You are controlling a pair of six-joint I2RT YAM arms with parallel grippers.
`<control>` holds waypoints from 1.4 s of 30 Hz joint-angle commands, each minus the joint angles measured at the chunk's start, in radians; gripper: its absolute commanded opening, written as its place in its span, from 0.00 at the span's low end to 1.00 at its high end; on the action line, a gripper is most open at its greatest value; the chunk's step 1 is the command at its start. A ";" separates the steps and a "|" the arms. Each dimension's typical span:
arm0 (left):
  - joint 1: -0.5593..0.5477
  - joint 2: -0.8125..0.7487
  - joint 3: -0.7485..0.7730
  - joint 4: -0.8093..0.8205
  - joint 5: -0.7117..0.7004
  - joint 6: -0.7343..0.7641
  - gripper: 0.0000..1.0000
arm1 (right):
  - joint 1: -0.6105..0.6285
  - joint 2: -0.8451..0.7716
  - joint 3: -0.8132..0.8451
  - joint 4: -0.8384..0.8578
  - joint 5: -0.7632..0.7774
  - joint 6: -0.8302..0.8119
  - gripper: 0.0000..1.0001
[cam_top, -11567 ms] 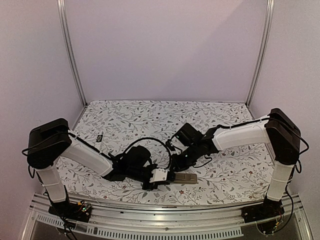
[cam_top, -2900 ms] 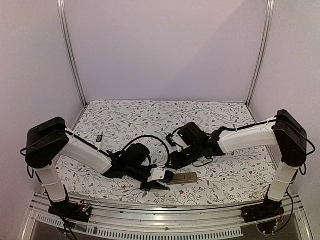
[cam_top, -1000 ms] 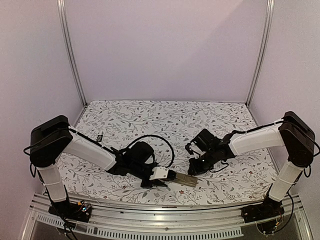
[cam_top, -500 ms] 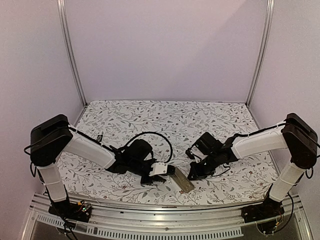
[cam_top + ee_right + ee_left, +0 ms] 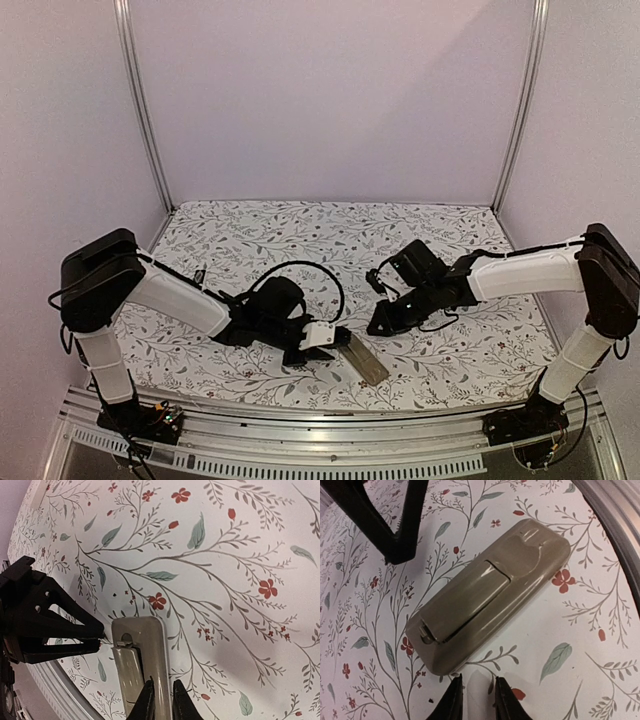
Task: Load the batteries into the remote control
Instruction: Adjust the remote control at the center of the board, then press the battery cover on the remote control.
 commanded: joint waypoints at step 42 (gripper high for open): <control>0.053 0.034 -0.035 0.107 0.106 -0.023 0.22 | -0.015 0.132 0.001 0.189 -0.174 -0.162 0.10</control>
